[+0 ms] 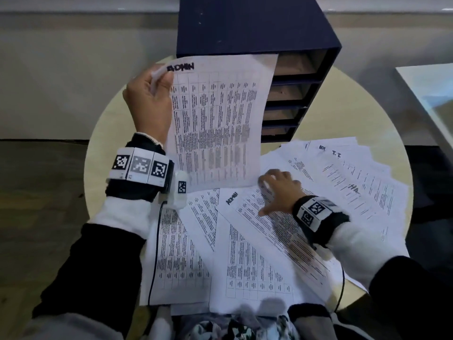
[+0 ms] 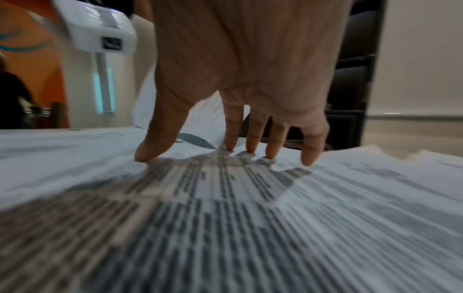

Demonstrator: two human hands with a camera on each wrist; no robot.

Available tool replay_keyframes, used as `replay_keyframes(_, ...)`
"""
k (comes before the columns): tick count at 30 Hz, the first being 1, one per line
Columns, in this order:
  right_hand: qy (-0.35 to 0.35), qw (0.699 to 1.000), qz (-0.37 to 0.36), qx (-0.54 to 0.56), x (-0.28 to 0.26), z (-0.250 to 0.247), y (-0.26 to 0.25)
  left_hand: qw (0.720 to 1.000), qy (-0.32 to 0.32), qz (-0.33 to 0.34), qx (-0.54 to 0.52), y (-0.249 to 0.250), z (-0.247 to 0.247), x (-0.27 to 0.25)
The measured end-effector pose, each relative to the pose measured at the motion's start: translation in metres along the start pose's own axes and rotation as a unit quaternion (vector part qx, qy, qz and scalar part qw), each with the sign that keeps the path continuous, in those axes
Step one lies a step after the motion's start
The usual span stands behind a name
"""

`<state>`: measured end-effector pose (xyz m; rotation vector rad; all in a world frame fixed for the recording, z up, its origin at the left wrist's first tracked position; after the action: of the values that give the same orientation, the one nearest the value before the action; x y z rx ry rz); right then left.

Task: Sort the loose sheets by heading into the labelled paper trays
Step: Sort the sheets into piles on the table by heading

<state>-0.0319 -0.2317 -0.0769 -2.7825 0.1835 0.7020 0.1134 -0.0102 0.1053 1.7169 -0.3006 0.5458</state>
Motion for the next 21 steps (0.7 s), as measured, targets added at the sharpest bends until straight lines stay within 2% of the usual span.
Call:
replay_keyframes(3, -0.026, 0.992, -0.104, -0.071, 0.002, 0.007, -0.034, 1.000, -0.004, -0.023, 0.018, -0.005, -0.003, -0.002)
replay_keyframes(5, -0.040, 0.983, -0.137, -0.116, 0.003, 0.009, -0.048, 0.999, -0.008, -0.024, 0.024, -0.005, -0.005, -0.004)
replay_keyframes(12, -0.049, 0.966, -0.139, -0.212, 0.012, 0.004, -0.066, 0.999, 0.019, -0.020, 0.026, -0.009, -0.019, -0.001)
replay_keyframes(16, -0.042, 0.969, -0.170, -0.174, 0.006, 0.002, -0.068, 0.999, 0.013, -0.019, 0.026, -0.005, -0.023, 0.001)
replay_keyframes(18, -0.005, 0.970, -0.199, -0.138, -0.001, -0.013, -0.067, 0.999, -0.008, -0.035, 0.001, -0.006, -0.020, 0.000)
replay_keyframes(19, 0.039, 0.972, -0.211, -0.101, -0.005, -0.026, -0.067, 0.999, -0.022, -0.045, -0.008, -0.007, -0.017, -0.001)
replay_keyframes(21, 0.186, 0.954, -0.236, 0.012, -0.015, -0.067, -0.067, 0.996, -0.050, -0.069, -0.030, -0.004, -0.007, -0.006)
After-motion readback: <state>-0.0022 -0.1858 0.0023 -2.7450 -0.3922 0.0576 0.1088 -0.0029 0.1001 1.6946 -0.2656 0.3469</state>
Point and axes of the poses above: each hand's wrist, its own x-axis towards the middle knuckle, its own z-axis out of the palm, y = z × x, the point moved 6 cm from there along x, towards the middle knuckle, and after that the axes turned 5 degrees about -x, right-handed, at the moved point
